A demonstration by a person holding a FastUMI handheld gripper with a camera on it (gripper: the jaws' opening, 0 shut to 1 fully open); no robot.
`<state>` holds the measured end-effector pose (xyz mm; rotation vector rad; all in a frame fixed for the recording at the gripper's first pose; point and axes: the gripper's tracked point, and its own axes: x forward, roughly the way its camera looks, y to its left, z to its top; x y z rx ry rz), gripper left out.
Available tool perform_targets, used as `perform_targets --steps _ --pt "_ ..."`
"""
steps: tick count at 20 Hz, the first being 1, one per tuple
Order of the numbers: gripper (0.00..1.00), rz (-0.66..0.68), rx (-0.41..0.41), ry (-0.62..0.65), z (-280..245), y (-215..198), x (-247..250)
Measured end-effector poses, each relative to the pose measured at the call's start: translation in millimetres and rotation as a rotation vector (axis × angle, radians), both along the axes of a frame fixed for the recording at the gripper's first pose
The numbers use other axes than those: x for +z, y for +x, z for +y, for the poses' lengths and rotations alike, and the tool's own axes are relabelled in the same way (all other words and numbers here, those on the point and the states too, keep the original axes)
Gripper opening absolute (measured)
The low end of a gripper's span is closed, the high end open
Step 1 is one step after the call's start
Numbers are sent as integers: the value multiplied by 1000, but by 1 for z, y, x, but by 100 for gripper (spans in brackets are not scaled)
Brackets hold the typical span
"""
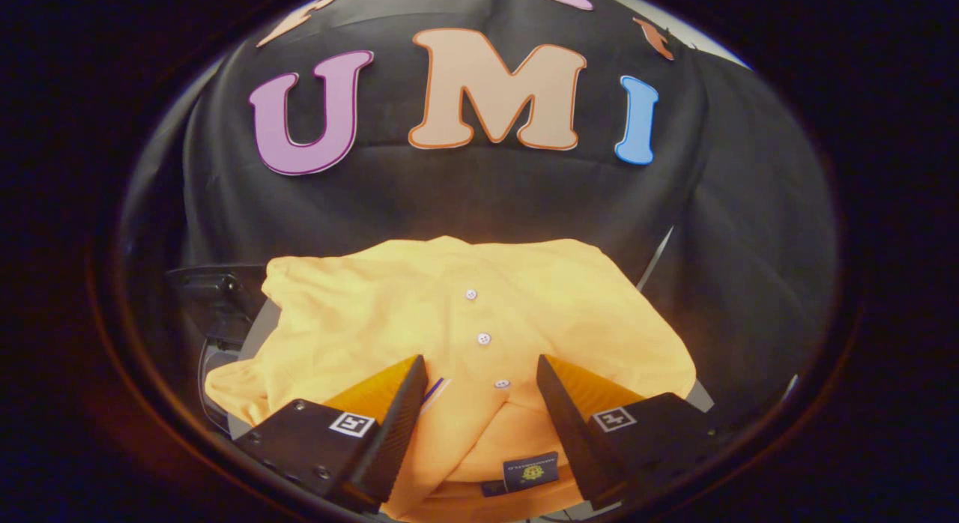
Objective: Put the clothes into the washing machine and then close the washing machine lid.
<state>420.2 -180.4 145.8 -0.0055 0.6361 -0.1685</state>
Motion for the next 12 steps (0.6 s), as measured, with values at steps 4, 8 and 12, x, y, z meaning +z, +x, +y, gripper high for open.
perform_targets --steps 4,8,12 --pt "54 33 -57 27 -3 -3 -4" --pt "10 22 -126 -15 -11 -8 2" --pt "3 -136 -135 114 8 3 36"
